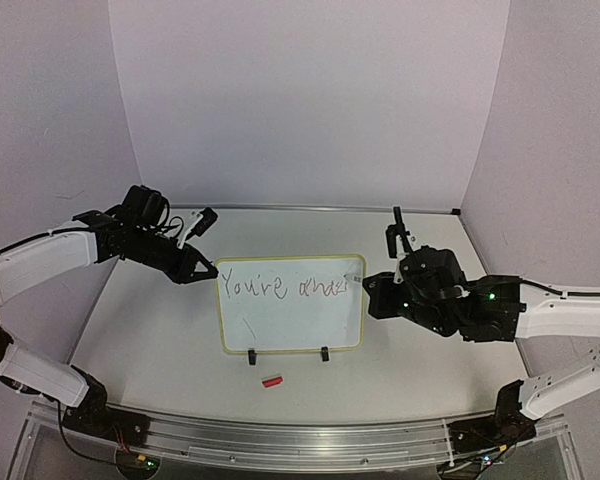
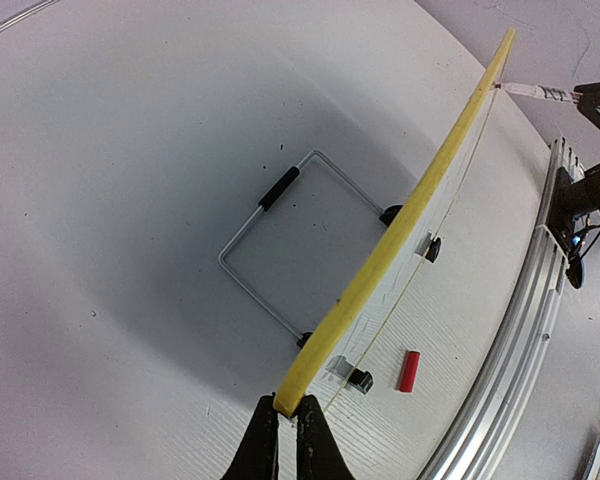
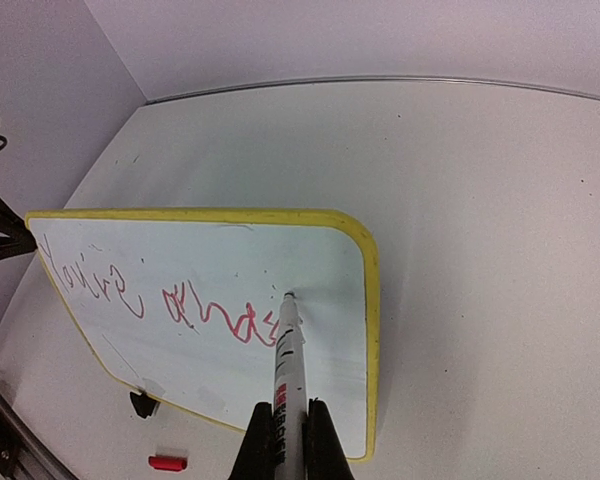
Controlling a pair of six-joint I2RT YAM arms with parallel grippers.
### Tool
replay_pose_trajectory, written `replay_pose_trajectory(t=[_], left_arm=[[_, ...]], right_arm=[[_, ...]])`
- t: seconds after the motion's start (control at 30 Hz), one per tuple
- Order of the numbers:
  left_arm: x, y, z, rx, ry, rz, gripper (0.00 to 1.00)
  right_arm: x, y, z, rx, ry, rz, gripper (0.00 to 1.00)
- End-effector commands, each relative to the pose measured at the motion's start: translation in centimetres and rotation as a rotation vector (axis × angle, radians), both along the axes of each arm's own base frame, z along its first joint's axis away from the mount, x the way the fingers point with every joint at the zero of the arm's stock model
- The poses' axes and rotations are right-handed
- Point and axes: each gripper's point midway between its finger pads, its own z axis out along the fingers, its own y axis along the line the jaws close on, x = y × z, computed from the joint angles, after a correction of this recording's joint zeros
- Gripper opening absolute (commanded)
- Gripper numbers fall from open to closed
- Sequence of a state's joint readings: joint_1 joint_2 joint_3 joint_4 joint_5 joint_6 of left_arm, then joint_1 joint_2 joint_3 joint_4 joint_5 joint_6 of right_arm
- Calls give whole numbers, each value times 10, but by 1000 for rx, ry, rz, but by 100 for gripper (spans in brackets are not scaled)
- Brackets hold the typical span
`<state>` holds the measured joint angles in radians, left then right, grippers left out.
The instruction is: Write a sentence on the whiteboard
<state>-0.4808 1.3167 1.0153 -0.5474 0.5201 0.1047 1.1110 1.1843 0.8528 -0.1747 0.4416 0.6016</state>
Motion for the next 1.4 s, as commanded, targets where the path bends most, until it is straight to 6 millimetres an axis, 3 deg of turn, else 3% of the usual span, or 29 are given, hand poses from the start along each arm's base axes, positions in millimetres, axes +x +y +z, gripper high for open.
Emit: replay_pose_trajectory(t=[0.0,0.13,0.4,0.97,1.37], left_arm=[[-5,3,-12,53,31,-8,0],[-5,3,-12,53,31,-9,0],[-5,3,-12,53,33,-8,0],[-5,3,-12,54,31,-7,0],[-5,3,-13,55,33,-8,0]], right_arm=[[-4,1,22,67,-30,41,0],[-13,-8,22,88,-18,58,0],[-9,-12,-3,34,29,7,0],[0,-16,-8,-2,28,-39,0],[-11,-21,-28,2,103,-29,0]])
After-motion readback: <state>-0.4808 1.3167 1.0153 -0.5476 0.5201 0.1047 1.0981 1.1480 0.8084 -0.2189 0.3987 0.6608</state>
